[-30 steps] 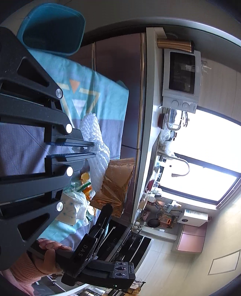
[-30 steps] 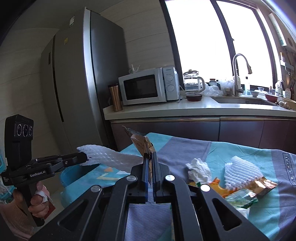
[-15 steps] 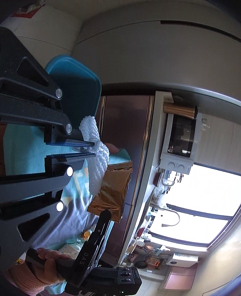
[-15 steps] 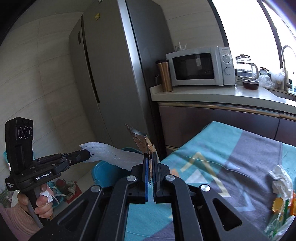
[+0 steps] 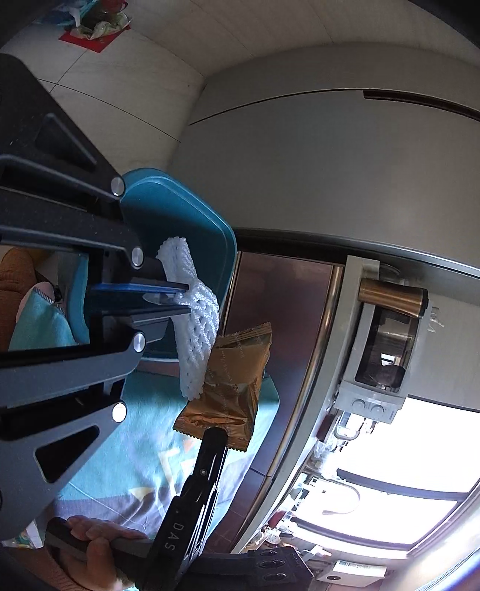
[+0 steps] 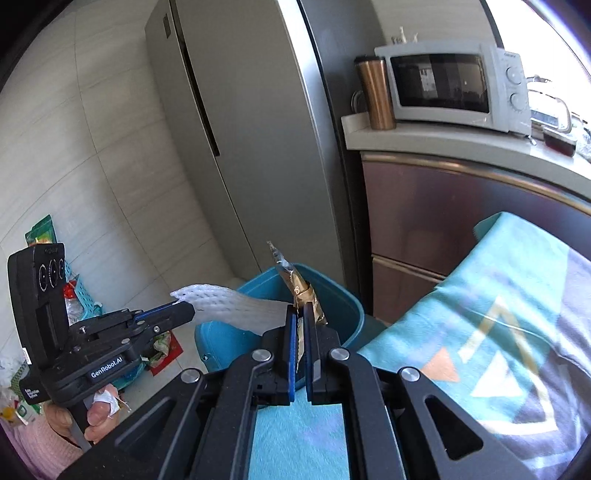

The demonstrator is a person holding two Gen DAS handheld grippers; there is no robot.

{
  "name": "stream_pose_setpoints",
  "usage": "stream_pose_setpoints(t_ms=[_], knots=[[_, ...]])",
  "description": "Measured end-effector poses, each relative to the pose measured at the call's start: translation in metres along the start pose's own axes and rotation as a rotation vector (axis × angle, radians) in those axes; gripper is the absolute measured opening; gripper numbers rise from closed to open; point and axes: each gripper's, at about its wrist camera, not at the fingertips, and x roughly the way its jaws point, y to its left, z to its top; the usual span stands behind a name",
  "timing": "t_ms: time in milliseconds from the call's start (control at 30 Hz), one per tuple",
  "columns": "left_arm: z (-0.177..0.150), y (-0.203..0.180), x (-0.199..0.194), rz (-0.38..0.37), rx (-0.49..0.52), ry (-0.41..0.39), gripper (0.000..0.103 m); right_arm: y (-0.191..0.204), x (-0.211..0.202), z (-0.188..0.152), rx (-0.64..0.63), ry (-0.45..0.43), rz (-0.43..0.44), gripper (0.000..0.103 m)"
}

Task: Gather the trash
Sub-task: 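Carry the foam net and wrapper to the teal bin and release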

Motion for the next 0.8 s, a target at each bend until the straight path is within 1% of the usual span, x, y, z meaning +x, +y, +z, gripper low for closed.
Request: stream_pose_setpoints(t_ms=[67,133,233,300,500,600,667,700,767,800], knots=[[-0.001,0.004,0.012,0.018,-0.008,0.020,0.007,-0.001,0.012,0.001,0.013,0.030,0.019,0.003],[-0.002,0.008,0.022,0.041,-0.010,0.038,0.007,0.000,0.025,0.002,0.009,0.058,0.013,0.003],[-0.007,0.012,0.036,0.057,-0.014,0.063,0.006,0.003,0.044,0.003,0.008,0.100,0.011,0.003],[-0.009,0.013,0.045,0.058,-0.010,0.080,0.007,0.004,0.050,0.004,0.019,0.122,0.024,0.003],[-0.021,0.013,0.077,0.066,0.007,0.146,0.010,0.002,0.041,-0.002,0.028,0.103,0.032,0.006],[-0.028,0.012,0.088,0.065,0.010,0.171,0.014,-0.004,0.034,-0.005,0.049,0.097,0.032,0.007],[-0.033,0.013,0.094,0.070,0.011,0.182,0.020,-0.008,0.028,-0.007,0.061,0.091,0.032,0.007],[-0.036,0.014,0.097,0.068,0.009,0.187,0.021,-0.010,0.024,-0.008,0.067,0.088,0.033,0.007],[-0.038,0.014,0.102,0.066,0.003,0.200,0.027,-0.014,0.018,-0.011,0.075,0.083,0.034,0.008],[-0.039,0.013,0.103,0.066,0.002,0.201,0.028,-0.016,0.016,-0.013,0.076,0.081,0.034,0.009]])
